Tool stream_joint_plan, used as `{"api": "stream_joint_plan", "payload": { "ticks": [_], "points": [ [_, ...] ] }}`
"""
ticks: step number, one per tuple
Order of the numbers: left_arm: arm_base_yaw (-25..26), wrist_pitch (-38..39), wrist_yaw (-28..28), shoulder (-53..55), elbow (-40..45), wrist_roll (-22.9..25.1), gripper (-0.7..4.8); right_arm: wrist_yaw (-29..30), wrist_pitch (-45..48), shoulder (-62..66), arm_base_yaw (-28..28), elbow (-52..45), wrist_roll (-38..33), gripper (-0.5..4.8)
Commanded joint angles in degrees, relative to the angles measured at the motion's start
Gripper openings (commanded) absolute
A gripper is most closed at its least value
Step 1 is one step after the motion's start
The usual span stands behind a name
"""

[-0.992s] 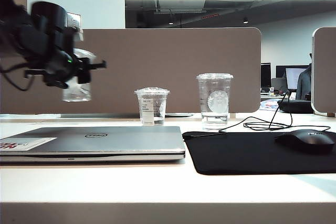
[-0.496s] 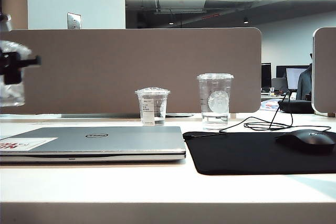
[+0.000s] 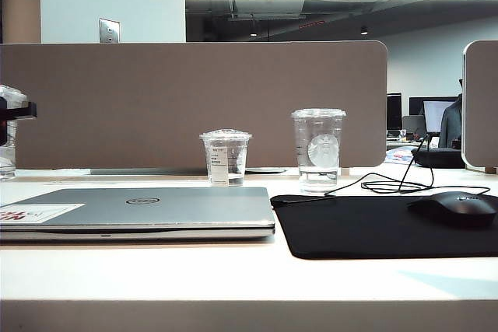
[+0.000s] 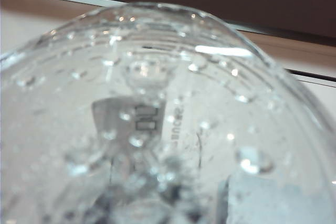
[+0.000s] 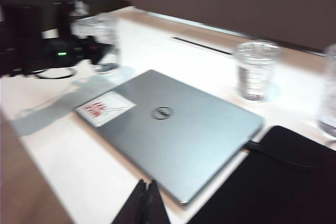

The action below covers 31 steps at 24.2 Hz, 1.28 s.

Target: Pick up the coffee cup on the left and place it on the left side of the laptop.

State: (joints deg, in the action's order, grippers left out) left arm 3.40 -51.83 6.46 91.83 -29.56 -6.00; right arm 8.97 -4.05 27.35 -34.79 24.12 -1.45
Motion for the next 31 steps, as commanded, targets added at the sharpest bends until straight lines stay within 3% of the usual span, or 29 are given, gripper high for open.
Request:
{"api": "stream_joint_plan", "payload": {
  "ticks": [1,24,25,29,31],
  "points": [
    [0.0,-2.3,-0.3,-0.3,-0.2,0.5,1.35,2.8,0.8,-0.1,0.0,0.5,0.2,-0.05],
    [0.5,-6.9,-2.8,8.9,-0.2,1.3,1.38,2.8,-0.1,-0.1,0.0,0.4,0.2,-0.05],
    [0.5,-6.9,-2.8,9.0,-0.2,1.3,1.55,2.8,0.0,-0.1,0.0,0.4,0.2,-0.05],
    [0.5,-5.9,-2.8,9.0,-0.2,1.3,3.41,2.7,0.0,-0.1,0.0,0.4,0.2,-0.05],
    [0.5,-4.6,-2.8,8.8,-0.2,1.3,3.42,2.7,0.0,-0.1,0.0,0.4,0.2,-0.05]
  ]
}}
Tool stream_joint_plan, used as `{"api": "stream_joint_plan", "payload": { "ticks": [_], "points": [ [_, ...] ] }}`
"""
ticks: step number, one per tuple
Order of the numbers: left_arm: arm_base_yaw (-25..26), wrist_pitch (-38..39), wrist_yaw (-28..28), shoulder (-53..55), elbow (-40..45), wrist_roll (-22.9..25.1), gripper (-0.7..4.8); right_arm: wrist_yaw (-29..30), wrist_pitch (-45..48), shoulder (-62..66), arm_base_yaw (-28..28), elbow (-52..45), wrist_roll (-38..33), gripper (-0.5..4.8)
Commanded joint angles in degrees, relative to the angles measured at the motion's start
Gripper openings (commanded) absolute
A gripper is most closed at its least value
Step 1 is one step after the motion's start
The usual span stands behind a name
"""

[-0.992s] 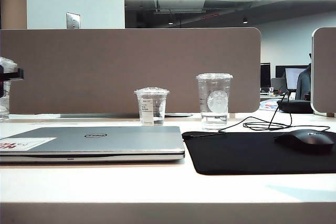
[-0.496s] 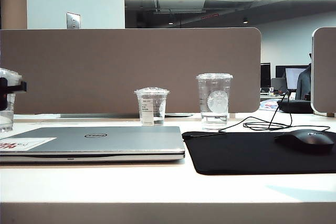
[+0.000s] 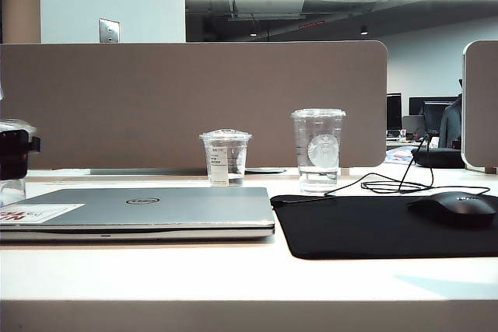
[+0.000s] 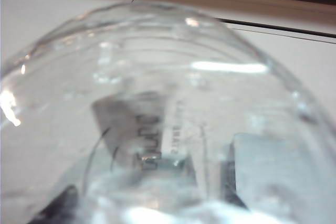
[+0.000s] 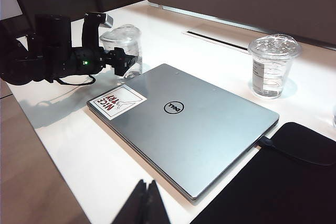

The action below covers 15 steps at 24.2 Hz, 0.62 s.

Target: Pick up the coffee cup on the left and place it on the left side of the laptop.

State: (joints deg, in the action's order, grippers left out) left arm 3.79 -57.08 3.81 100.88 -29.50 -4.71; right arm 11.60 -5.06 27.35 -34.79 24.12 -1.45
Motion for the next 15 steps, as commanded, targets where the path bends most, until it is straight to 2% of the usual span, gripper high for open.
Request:
{"api": "stream_joint_plan", "payload": {
  "ticks": [1,4,6,9,15],
  "points": [
    [0.1,1.6,-0.2,-0.5,-0.2,0.2,3.42,0.1,1.0,-0.1,0.0,0.4,0.2,-0.05],
    [0.0,9.5,-0.2,-3.6,-0.2,0.3,3.42,0.0,1.0,-0.1,0.0,0.4,0.2,-0.05],
    [0.0,17.2,-0.2,-8.0,-0.2,4.0,3.46,-0.1,1.0,-0.1,0.0,0.4,0.2,-0.05],
    [0.0,22.7,-0.2,-11.9,-0.2,6.5,3.46,-0.1,1.0,-0.1,0.0,0.4,0.2,-0.05],
    [0.0,36.1,-1.7,-20.3,-0.2,7.9,3.46,0.0,1.0,-0.1,0.0,0.4,0.2,-0.04]
  ]
}}
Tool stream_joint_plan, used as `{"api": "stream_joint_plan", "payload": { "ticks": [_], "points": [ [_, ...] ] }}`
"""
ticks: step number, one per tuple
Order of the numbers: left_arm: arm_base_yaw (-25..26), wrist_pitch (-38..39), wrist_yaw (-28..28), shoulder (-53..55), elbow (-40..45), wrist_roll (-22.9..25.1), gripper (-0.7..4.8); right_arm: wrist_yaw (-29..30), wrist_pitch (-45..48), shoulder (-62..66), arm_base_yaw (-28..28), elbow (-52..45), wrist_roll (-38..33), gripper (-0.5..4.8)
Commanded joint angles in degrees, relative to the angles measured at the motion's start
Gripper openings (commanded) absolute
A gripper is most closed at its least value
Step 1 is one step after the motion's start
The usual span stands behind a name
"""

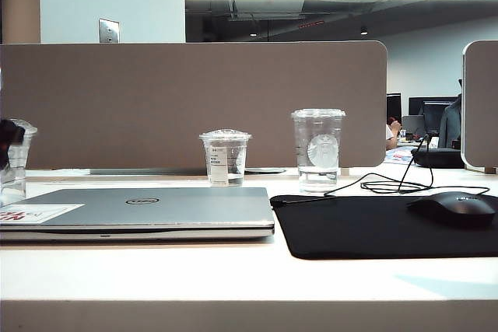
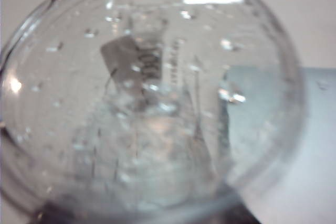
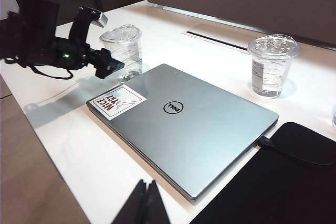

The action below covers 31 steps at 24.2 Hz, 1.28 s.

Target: Pick up the coffee cup on the left and place it on the left side of the laptop.

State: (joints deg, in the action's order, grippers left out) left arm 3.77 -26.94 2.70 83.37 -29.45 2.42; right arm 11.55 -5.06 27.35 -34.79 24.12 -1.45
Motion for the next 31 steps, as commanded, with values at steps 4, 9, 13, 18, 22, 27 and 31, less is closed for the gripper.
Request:
{"api": "stream_joint_plan", "payload": {
  "ticks": [4,9,13,18,22,27,31],
  "points": [
    [0.0,14.3,-0.6,-9.0,-0.2,0.8,3.46,0.1,1.0,-0.1,0.0,0.4,0.2,-0.04],
    [0.0,21.9,-0.7,-18.3,-0.2,0.8,3.29,0.1,0.9,-0.1,0.0,0.4,0.2,-0.04],
    [0.0,27.6,-2.7,-25.1,-0.2,0.6,0.43,0.1,0.9,-0.1,0.0,0.4,0.2,-0.04],
    [0.0,32.9,-7.2,-35.8,0.0,-2.4,-0.06,0.1,0.9,-0.1,0.0,0.4,0.2,-0.04],
    [-0.1,33.2,-8.1,-42.7,0.8,-3.5,-0.06,0.1,0.9,-0.1,0.0,0.4,0.2,-0.04],
    [-0.5,31.7,-7.8,-53.0,4.0,-3.2,-0.06,0.1,0.8,-0.1,0.0,0.4,0.2,-0.04],
    [-0.6,30.9,-5.9,-61.4,7.8,-3.3,-0.06,0.1,0.8,-0.1,0.0,0.4,0.2,-0.04]
  ]
}}
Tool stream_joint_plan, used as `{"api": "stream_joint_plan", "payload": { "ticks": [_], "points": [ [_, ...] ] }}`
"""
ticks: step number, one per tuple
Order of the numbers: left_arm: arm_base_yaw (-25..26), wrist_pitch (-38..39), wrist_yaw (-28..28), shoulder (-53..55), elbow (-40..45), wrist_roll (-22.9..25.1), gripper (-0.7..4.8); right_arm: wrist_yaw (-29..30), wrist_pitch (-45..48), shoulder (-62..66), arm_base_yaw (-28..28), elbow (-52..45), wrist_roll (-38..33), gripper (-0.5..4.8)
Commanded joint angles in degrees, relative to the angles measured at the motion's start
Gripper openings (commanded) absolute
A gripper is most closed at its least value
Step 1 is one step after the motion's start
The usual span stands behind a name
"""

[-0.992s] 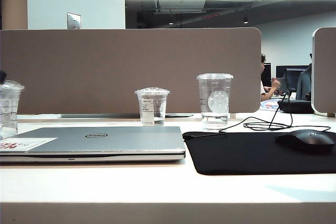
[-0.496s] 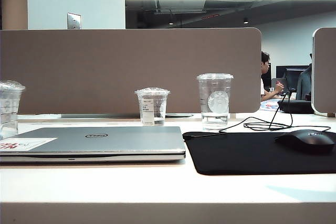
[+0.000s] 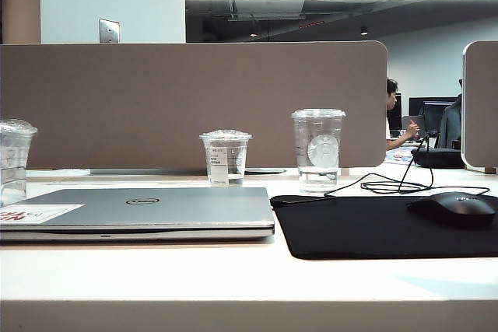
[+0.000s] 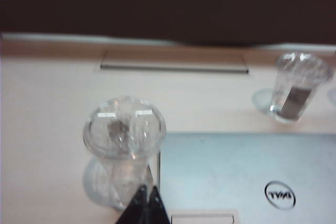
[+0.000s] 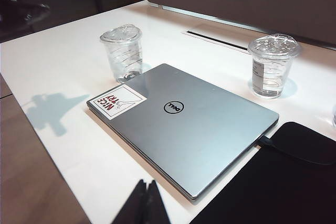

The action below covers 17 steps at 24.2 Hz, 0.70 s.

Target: Pick up the coffee cup on the left and place it on the left side of the laptop.

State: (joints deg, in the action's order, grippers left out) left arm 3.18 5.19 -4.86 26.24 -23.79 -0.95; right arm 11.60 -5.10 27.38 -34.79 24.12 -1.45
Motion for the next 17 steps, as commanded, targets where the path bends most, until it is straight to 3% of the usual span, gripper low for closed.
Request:
{"api": "stream_joint_plan", "payload": {
  "ticks": [1,8,11,17],
  "points": [
    [-0.1,-1.2,2.5,-8.6,4.5,0.1,-0.06,0.1,0.8,-0.1,0.0,0.4,0.2,-0.04],
    [-2.2,-2.1,3.1,-18.0,12.6,0.1,-0.06,0.1,0.7,-0.1,0.0,0.4,0.2,-0.04],
    [-4.7,-5.9,6.4,-20.9,16.6,0.1,-0.06,0.1,0.6,-0.1,0.0,0.4,0.2,-0.04],
    [-4.8,-11.6,6.3,-24.5,21.6,0.1,-0.06,0.1,0.6,-0.1,0.0,0.4,0.2,-0.04]
  ]
}}
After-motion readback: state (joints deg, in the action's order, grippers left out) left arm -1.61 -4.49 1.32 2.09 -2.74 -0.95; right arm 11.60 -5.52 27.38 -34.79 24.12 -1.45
